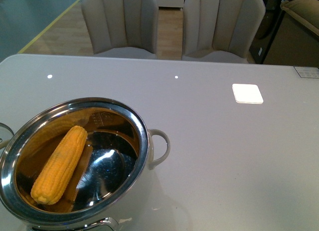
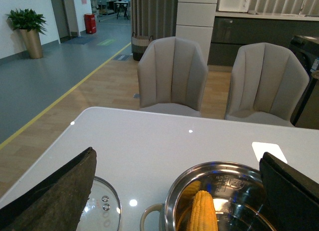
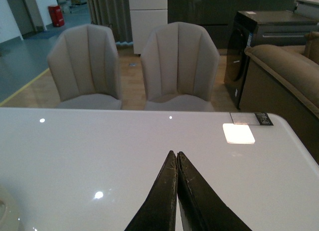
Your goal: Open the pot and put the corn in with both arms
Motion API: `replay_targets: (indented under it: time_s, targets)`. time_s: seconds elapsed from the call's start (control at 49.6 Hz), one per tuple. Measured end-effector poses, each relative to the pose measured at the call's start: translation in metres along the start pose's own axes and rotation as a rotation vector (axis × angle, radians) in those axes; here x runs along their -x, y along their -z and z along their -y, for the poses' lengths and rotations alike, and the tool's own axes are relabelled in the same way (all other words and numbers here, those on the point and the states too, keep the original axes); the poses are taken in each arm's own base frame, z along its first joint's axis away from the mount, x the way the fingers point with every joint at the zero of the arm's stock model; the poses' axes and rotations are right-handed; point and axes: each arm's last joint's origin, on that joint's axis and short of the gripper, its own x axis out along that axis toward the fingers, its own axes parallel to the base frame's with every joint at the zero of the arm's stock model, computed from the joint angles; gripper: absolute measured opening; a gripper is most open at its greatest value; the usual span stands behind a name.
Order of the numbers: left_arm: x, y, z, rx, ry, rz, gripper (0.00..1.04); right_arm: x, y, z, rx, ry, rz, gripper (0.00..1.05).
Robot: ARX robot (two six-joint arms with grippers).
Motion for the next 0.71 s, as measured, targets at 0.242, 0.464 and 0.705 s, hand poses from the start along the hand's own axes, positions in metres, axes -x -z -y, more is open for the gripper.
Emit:
replay_targets:
  time_s: [0.242, 0.464, 0.705]
  targets:
    - [0.000, 0.000, 0.000, 0.000, 0.000, 0.000, 0.98, 0.007, -0.002, 0.000, 0.000, 0.000, 0.006, 0.02]
    - [0.000, 0.000, 0.000, 0.000, 0.000, 0.000, 0.98, 0.015, -0.003, 0.000, 0.000, 0.000, 0.010, 0.02]
    - [0.000, 0.000, 0.000, 0.000, 0.000, 0.000, 0.98, 0.019, -0.002, 0.000, 0.000, 0.000, 0.009, 0.02]
